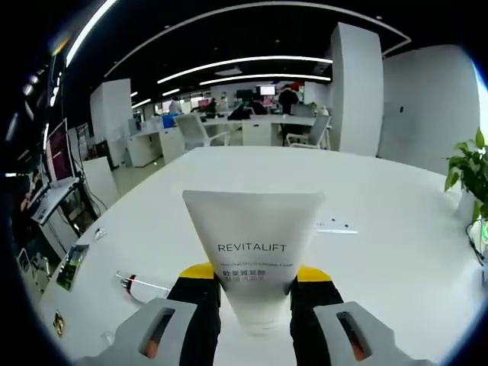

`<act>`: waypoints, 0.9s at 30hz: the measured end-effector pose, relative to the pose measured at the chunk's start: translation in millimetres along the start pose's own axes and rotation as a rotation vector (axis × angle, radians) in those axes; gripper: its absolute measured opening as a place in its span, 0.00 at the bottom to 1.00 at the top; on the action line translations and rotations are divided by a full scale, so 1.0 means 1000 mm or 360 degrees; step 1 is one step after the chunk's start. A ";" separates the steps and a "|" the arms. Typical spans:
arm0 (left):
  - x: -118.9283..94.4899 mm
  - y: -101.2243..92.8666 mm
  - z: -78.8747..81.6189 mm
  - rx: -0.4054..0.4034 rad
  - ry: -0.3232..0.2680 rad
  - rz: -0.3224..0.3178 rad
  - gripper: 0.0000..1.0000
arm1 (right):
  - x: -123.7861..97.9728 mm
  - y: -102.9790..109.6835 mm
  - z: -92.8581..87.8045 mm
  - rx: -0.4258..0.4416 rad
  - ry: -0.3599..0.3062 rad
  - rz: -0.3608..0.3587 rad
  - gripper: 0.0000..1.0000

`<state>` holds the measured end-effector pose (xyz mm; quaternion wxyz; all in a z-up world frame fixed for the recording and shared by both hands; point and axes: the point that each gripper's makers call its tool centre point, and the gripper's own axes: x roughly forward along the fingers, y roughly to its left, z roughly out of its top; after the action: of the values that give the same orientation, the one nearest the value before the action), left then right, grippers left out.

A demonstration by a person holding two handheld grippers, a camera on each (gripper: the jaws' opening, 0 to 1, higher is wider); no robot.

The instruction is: Arrange the skincare products in the storage area until every visible bottle or jar stands upright without overlapping.

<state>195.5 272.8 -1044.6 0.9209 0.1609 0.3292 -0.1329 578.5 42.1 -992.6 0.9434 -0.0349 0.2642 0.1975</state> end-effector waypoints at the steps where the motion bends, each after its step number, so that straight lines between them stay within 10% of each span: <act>1: 0.000 0.000 0.000 -0.0001 0.0001 0.0000 0.24 | 0.000 0.000 0.000 -0.0008 -0.0003 -0.0004 0.28; 27: 0.001 0.000 -0.002 0.0007 0.0018 0.0004 0.24 | -0.004 -0.005 -0.009 0.0050 -0.0083 -0.0078 0.32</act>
<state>194.8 273.7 -1046.5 0.9189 0.1639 0.3339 -0.1316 573.1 34.5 -998.0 0.9550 -0.0213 0.2415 0.1711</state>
